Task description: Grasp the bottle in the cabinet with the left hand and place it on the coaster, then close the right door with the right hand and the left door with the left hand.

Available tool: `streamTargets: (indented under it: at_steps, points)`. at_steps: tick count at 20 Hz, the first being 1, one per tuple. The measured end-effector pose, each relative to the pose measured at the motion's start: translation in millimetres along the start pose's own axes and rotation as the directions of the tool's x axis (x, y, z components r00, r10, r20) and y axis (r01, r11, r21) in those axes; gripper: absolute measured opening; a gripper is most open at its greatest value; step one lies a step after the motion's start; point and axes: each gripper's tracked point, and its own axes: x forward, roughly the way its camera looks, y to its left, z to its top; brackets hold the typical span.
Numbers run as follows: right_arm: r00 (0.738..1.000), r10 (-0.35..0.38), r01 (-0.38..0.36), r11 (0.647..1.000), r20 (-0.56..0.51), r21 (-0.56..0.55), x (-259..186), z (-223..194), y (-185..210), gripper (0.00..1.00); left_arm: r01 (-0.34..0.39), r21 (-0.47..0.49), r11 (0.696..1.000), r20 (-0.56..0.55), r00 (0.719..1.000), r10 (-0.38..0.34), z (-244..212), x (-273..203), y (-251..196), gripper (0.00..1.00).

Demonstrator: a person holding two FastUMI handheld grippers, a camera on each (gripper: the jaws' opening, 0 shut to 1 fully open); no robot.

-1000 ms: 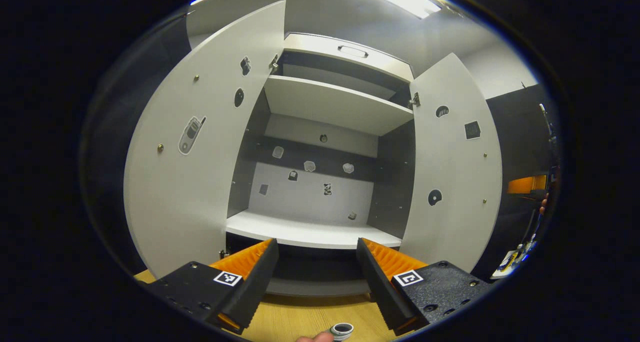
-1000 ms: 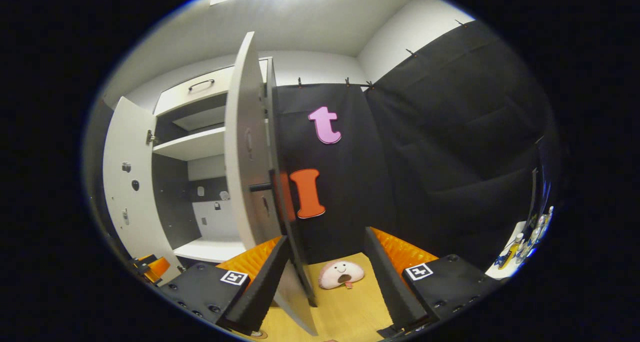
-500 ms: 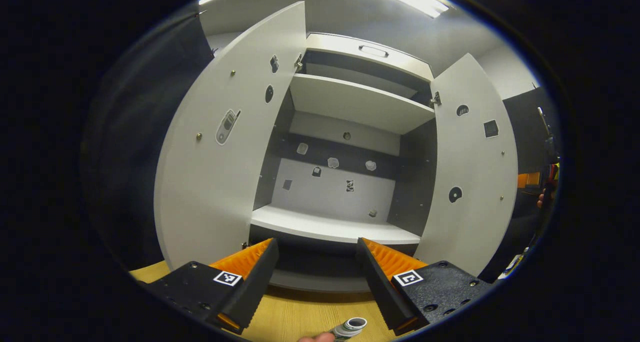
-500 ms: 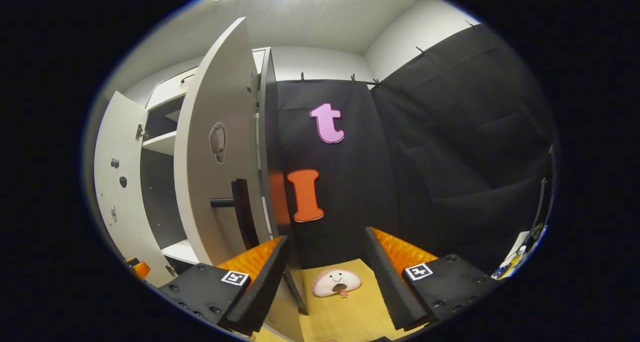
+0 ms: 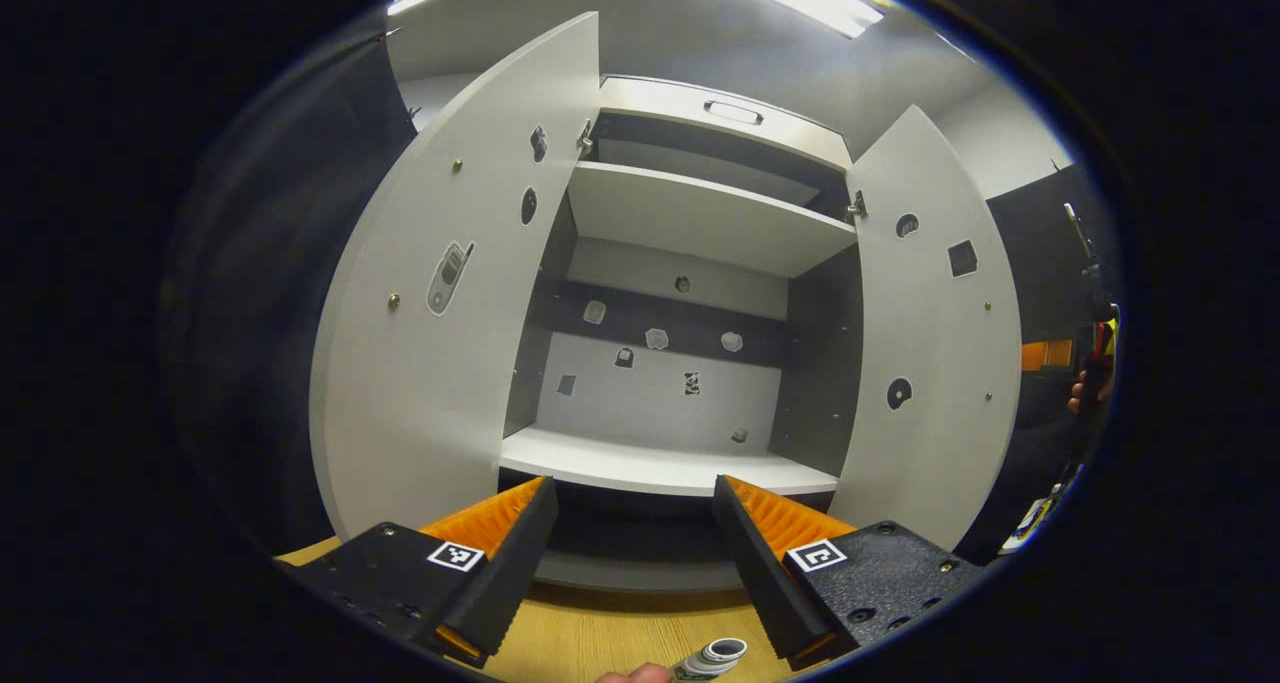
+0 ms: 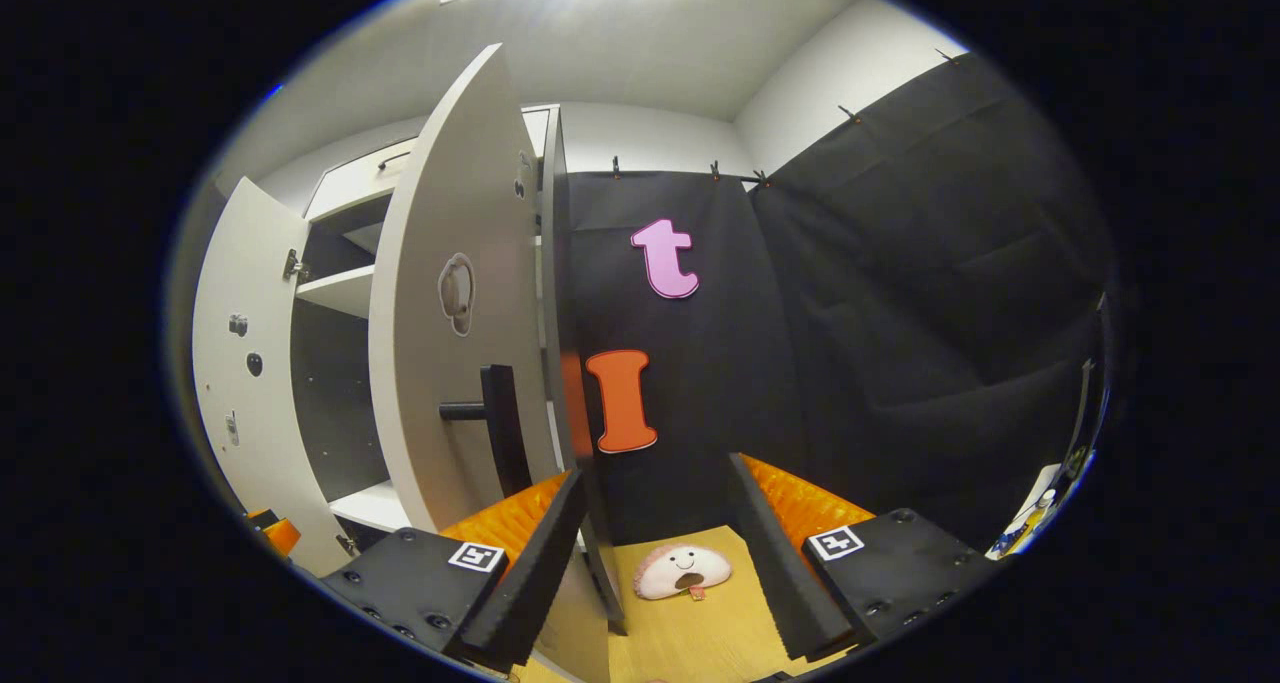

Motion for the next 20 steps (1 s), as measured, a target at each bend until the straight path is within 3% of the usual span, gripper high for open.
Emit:
streamTargets:
  at_steps: [9,14,15,18,19,20]
  points:
    - [0.999,0.048,-0.048,0.998,0.003,-0.027,-8.2,-5.5,49.1,0.94,0.012,0.022,1.0,-0.001,1.0,-0.012,3.7,-0.2,17.0,0.95]
    - [0.995,0.101,-0.101,0.995,-0.004,-0.015,-6.6,-10.3,79.4,0.94,-0.017,0.017,1.0,-0.002,1.0,0.017,4.0,-8.7,33.7,0.95]
    - [0.995,0.104,-0.104,0.994,-0.004,-0.013,-7.0,-11.3,83.3,0.94,-0.027,0.013,1.0,-0.003,1.0,0.027,4.2,-11.5,37.3,0.92]
    - [0.993,0.12,-0.12,0.993,-0.001,-0.005,-6.0,-13.5,98.1,0.94,-0.053,0.005,0.999,-0.003,0.999,0.053,3.9,-16.6,46.4,0.95]
    - [0.99,0.139,-0.139,0.99,-0.006,-0.005,-5.9,-15.7,106.3,0.83,-0.054,0.002,0.999,-0.005,0.999,0.054,3.5,-17.9,47.3,0.95]
    - [0.986,0.164,-0.164,0.986,-0.007,-0.004,-5.3,-16.6,116.3,0.83,-0.054,0.001,0.999,-0.008,0.999,0.054,2.6,-19.2,47.3,0.95]
